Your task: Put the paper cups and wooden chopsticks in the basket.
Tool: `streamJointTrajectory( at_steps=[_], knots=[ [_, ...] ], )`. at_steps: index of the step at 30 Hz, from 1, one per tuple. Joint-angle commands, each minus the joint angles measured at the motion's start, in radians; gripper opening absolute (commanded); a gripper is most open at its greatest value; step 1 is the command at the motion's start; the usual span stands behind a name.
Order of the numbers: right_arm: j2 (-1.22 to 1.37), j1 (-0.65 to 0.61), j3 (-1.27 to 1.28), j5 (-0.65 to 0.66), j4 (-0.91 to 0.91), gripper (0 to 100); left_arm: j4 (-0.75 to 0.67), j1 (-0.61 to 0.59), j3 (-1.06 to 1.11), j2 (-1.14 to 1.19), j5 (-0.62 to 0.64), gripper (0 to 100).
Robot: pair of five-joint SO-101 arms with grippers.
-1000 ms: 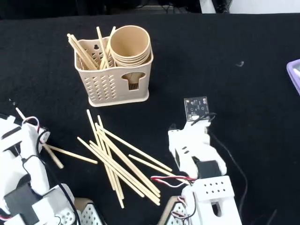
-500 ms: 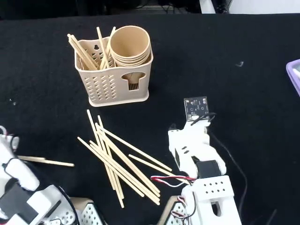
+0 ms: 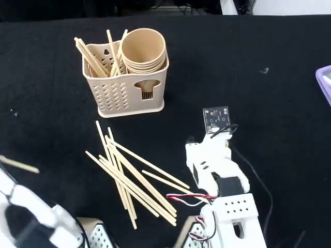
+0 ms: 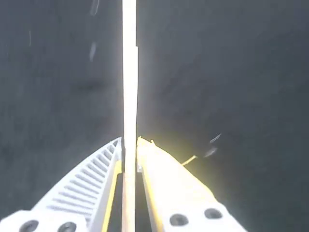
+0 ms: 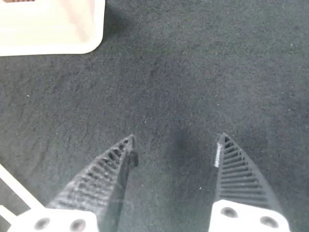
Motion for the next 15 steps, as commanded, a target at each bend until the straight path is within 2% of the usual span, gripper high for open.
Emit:
streamJointTrajectory(
  at_steps=[1,4,7,10,15],
  knots=[
    [-0.027,-0.012,-0.004,0.003,-0.021,26.1,-0.005,0.148,-0.136,-0.307,0.006,3],
    [-0.027,-0.012,-0.004,0.003,-0.021,26.1,-0.025,0.308,-0.216,-0.462,0.002,3],
    [-0.027,-0.012,-0.004,0.003,-0.021,26.1,-0.144,0.472,-0.280,-0.535,-0.002,3],
    [-0.027,-0.012,-0.004,0.003,-0.021,26.1,-0.265,0.610,-0.341,-0.526,-0.002,3],
    [-0.027,-0.012,0.005,0.003,-0.023,26.1,-0.321,0.740,-0.446,-0.417,-0.002,3]
  ],
)
